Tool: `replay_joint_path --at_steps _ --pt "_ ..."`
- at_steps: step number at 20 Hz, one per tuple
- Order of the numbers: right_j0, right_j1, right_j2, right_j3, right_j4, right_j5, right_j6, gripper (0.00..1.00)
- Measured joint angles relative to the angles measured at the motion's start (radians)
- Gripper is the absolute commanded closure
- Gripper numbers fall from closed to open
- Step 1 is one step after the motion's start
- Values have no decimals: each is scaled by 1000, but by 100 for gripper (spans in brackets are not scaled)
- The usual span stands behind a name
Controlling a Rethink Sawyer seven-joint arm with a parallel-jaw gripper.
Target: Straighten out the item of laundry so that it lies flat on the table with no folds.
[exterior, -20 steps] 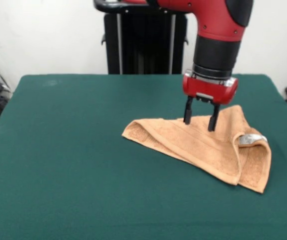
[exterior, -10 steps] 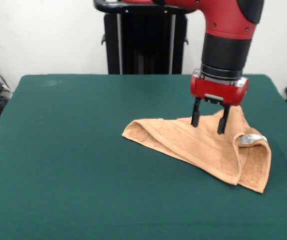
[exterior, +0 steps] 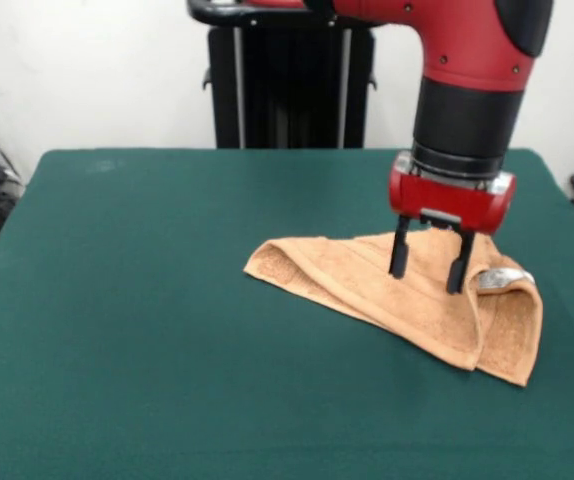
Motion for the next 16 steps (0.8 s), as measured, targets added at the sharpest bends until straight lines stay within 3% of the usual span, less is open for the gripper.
replay_joint_path --at_steps 8,16 --pt "5 111 -19 -150 -1 12 0 0" --pt "65 181 -65 -196 -1 12 0 0"
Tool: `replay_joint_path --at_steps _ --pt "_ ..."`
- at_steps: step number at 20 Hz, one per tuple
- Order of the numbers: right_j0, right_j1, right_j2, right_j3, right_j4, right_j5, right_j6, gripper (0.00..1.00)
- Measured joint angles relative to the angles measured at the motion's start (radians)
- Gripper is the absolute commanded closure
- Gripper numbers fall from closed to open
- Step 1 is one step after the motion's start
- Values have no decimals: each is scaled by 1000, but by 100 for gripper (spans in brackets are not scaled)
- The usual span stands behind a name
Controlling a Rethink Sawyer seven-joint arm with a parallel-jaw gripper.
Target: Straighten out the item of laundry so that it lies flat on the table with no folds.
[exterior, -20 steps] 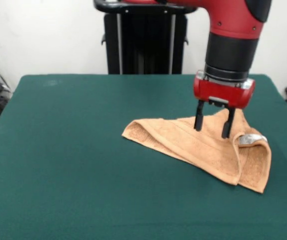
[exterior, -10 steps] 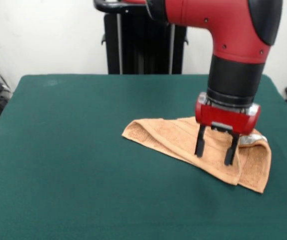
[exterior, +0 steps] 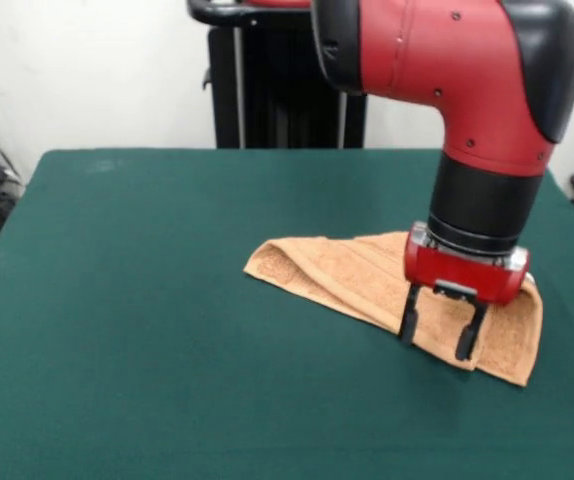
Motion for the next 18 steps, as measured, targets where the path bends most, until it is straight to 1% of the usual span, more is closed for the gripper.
replay_joint_path --at_steps 3,11,18 --pt "28 9 -14 -6 4 5 0 0" --pt "69 6 -34 -7 14 28 0 0" --pt "70 -42 -34 2 14 35 0 0"
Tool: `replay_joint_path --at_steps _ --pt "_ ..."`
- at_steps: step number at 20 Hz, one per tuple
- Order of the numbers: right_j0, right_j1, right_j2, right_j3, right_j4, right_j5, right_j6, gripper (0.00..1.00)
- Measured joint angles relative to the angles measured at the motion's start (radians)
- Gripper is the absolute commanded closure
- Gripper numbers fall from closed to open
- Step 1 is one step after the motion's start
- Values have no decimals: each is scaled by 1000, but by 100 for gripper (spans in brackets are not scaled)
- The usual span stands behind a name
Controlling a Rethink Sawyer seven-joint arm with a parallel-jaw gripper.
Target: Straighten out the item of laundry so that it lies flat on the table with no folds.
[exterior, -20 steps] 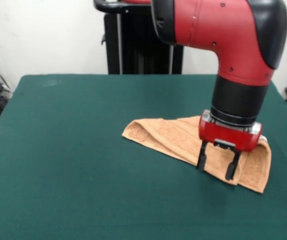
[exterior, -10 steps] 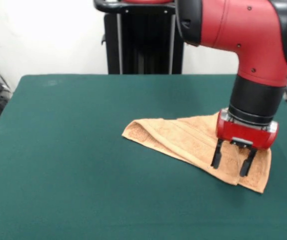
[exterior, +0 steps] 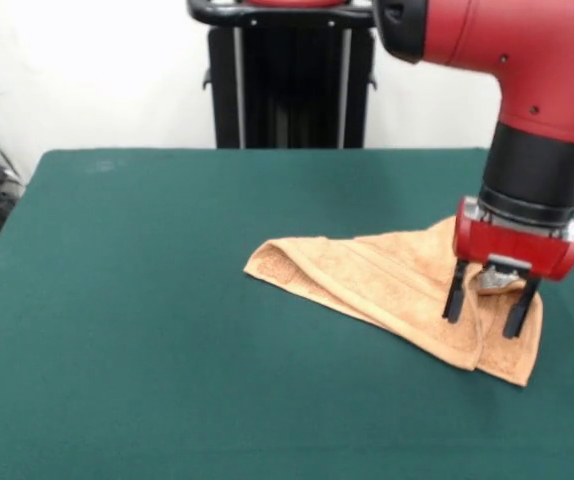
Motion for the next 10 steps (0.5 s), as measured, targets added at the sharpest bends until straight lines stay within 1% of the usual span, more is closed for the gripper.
replay_joint_path --at_steps 7,10 --pt "-15 -56 0 19 -1 0 0 0" --pt "-34 -75 4 39 -2 -8 0 0"
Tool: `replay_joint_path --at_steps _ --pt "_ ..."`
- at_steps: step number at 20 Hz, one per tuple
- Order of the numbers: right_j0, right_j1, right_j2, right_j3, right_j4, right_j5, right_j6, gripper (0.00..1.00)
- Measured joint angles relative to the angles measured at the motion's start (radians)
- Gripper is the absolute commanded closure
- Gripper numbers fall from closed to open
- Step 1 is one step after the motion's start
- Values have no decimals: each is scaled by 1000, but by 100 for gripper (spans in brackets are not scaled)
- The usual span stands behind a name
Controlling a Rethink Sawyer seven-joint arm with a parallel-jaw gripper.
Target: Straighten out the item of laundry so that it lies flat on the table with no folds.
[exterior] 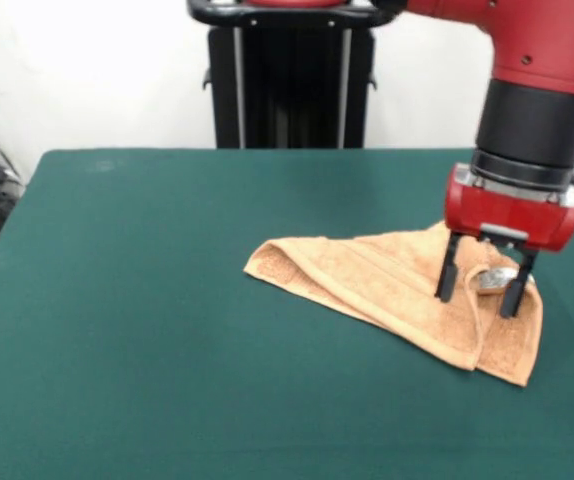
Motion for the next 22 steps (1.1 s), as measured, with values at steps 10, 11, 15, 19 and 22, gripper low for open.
replay_joint_path --at_steps 10,11,15,19,22 --pt "-61 -14 2 63 0 -65 0 0" --pt "-62 -12 2 66 0 -70 0 0" --pt "-57 -6 2 79 0 -84 0 0" --pt "-43 -6 2 84 0 -84 0 0" --pt "-24 -7 2 84 0 -84 0 0"
